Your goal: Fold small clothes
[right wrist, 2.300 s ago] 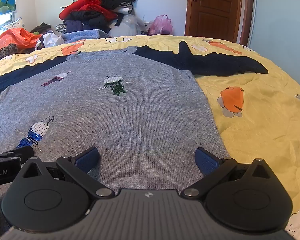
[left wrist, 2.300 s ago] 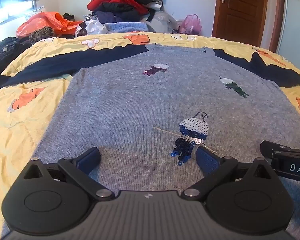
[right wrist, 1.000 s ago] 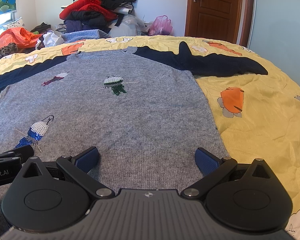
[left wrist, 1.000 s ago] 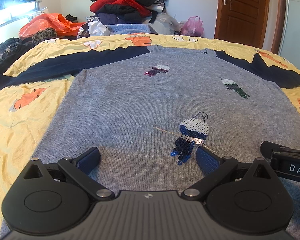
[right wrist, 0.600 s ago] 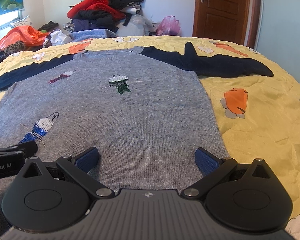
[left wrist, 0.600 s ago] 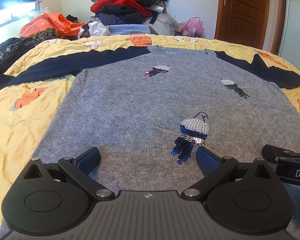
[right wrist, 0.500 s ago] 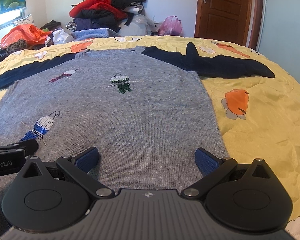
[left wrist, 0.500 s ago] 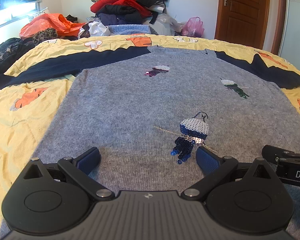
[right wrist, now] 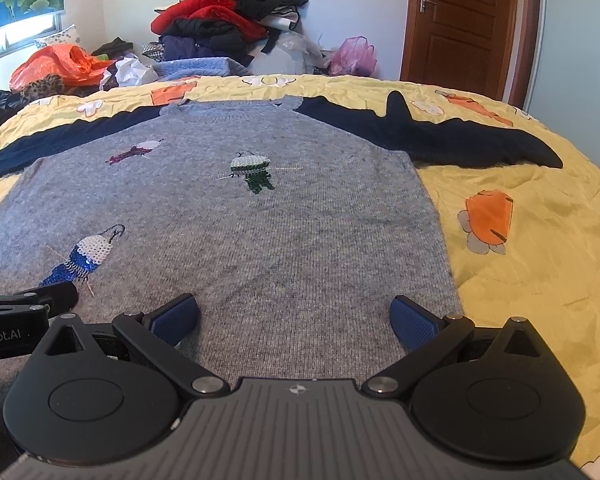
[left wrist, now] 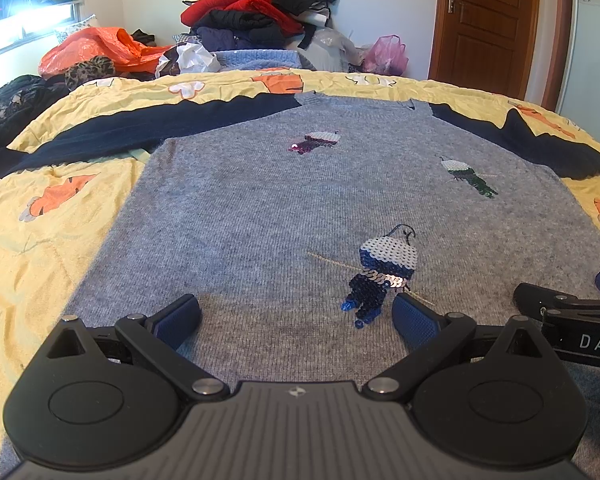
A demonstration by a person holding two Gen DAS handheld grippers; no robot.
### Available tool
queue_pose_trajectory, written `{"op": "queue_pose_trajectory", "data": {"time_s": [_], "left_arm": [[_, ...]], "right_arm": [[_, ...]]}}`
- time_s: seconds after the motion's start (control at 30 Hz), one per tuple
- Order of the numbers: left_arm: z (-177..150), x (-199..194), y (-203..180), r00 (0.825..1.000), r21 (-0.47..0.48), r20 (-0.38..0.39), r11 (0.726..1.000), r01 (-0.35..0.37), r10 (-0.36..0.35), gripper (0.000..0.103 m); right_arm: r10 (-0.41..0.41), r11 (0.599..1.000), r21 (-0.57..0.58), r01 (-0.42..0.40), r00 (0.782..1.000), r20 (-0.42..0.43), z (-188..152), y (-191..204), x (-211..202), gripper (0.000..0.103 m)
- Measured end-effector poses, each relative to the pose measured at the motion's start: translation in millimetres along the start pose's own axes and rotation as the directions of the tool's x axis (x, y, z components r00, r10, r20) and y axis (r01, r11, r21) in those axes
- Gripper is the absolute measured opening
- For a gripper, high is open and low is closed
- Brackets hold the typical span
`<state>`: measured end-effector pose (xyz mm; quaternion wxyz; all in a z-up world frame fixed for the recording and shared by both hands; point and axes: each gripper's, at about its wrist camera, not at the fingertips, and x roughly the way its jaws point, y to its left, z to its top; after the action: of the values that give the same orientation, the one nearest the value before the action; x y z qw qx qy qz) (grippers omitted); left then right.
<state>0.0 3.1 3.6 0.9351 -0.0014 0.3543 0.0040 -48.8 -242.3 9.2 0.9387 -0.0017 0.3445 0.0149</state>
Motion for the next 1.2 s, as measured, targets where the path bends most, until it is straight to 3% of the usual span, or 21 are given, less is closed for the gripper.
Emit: {"op": "queue_pose_trajectory", "data": {"time_s": [0.67, 0.8, 1.0, 1.1, 1.2], "left_arm": [[0, 0, 0, 1.000, 0.000, 0.002, 1.000, 0.000, 0.000, 0.103], [0, 0, 0, 1.000, 0.000, 0.002, 1.000, -0.001, 0.001, 0.103], [-1, 0, 0, 1.000, 0.000, 0.003, 1.000, 0.000, 0.000, 0.103], [-1, 0, 0, 1.000, 0.000, 0.003, 1.000, 0.000, 0.000, 0.103], [-1, 0, 0, 1.000, -0.001, 0.003, 1.000, 0.000, 0.000, 0.103]], "right_arm": [[-0.001, 1.000, 0.001, 0.001, 1.000, 0.001, 0, 1, 0, 0.103], [0.032, 0.999, 0.016, -0.032, 0.999, -0.008, 3, -6, 2, 0.103], [0.050, 0.995, 0.089, -0.049, 0.999, -0.010, 26, -38, 10, 0.103], [0.055, 0.990, 0.128, -0.062, 0.997, 0.059, 47, -70, 11, 0.103], [-0.031, 0.984, 0.180, 0.001, 0.986, 0.165, 74, -116, 17, 0.102]]}}
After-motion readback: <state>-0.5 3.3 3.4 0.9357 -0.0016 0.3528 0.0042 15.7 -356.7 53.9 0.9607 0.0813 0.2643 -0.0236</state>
